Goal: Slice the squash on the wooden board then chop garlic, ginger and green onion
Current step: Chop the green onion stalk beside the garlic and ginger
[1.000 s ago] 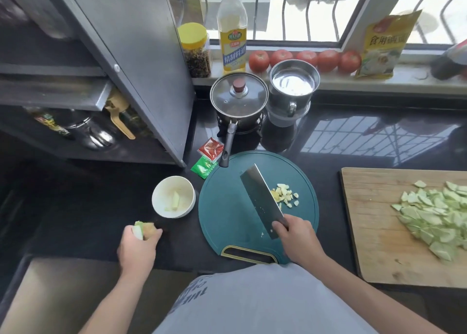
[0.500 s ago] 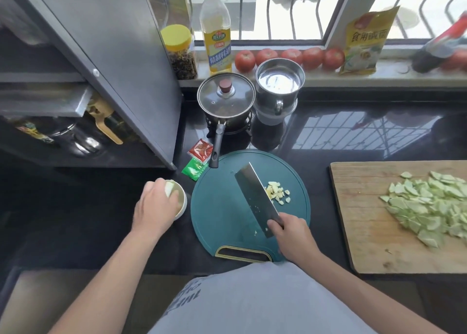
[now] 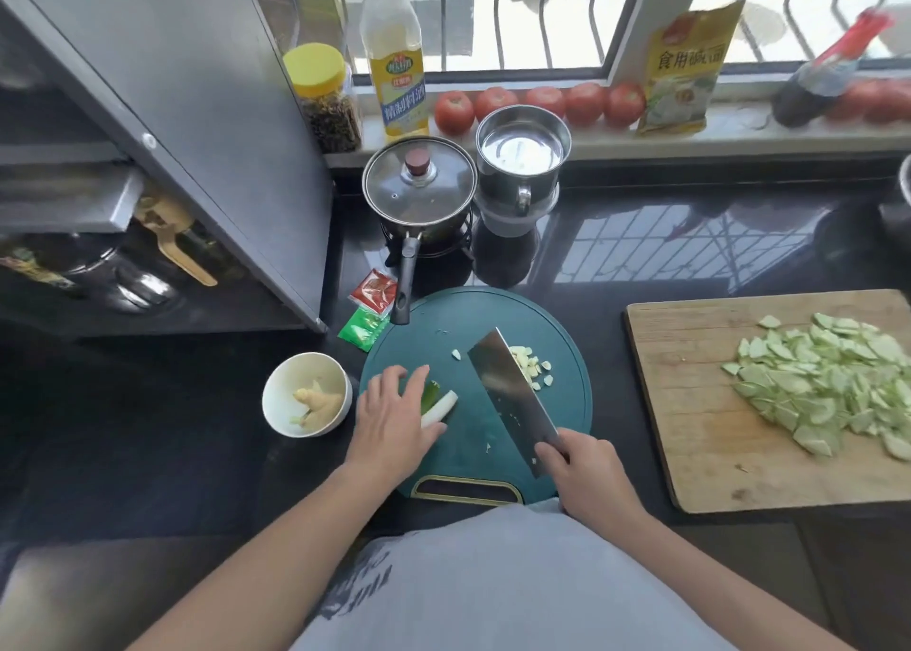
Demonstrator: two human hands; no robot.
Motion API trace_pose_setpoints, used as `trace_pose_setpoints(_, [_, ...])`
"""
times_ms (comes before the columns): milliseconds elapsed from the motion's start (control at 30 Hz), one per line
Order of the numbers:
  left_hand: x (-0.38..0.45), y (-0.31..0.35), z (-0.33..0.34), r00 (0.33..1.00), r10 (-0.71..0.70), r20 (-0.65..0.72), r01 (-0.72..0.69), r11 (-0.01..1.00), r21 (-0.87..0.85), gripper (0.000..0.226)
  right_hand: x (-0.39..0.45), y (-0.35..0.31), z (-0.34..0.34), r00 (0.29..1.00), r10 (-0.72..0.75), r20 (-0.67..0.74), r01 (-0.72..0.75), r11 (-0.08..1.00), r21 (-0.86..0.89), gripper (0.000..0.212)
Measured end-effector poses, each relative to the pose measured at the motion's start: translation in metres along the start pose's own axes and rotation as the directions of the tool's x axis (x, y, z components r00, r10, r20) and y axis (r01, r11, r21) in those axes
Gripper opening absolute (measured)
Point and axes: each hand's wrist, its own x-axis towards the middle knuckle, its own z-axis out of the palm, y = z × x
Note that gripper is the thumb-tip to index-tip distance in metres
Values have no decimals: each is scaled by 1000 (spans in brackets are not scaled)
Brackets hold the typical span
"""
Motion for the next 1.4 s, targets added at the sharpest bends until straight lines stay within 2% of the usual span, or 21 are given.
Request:
trace_pose_setpoints(67, [-9, -7, 2, 978, 174, -119, -175, 985, -1, 55, -3, 2, -2, 1000, -8, -8, 8, 1000, -11, 28])
trace_pose_setpoints(133, [-17, -3, 8, 941, 307, -145, -304, 952, 44, 39, -5, 4, -4, 999, -33, -13, 32, 997, -67, 29])
trace_pose_setpoints(200, [-20, 7, 12, 940, 319, -124, -315, 948, 54, 44, -7, 5, -4, 997, -72, -23, 67, 987, -149, 32])
trace_pose_setpoints(300, [-19, 21, 13, 976, 200, -82, -205, 977, -62, 54, -9, 10, -3, 992, -117, -36, 105, 966, -237, 32])
trace_pose_setpoints(400, [-22, 34, 17, 971, 238, -19, -238, 959, -152, 40, -11, 13, -1, 989, -146, -18, 136, 951, -277, 32])
trace_pose_setpoints(533, [-31, 47, 26, 933, 360, 31, -354, 929, -111, 18, -12, 11, 1, 983, -181, -13, 168, 935, -312, 30])
trace_pose_setpoints(833, [-35, 46, 27, 906, 424, -21, -422, 895, -145, 32, -19, 15, 4, 974, -214, 68, 221, 854, -472, 26])
trace_pose_setpoints(1100, [-30, 44, 30, 927, 374, 32, -361, 913, -189, 33, -12, 8, 19, 987, -11, 161, 90, 864, -495, 13])
trace_pose_setpoints(1233, [-30, 44, 31, 929, 363, 74, -347, 922, -171, 33, 14, -24, 35, 992, -79, 100, 118, 872, -474, 12])
trace_pose_setpoints(1300, [-32, 43, 31, 929, 363, 72, -345, 919, -189, 41, 22, -35, 37, 990, -133, 43, 138, 886, -443, 16])
trace_pose_setpoints(1400, [-38, 41, 31, 919, 391, 59, -373, 907, -196, 58, 21, -30, 29, 990, -137, 16, 131, 903, -408, 19])
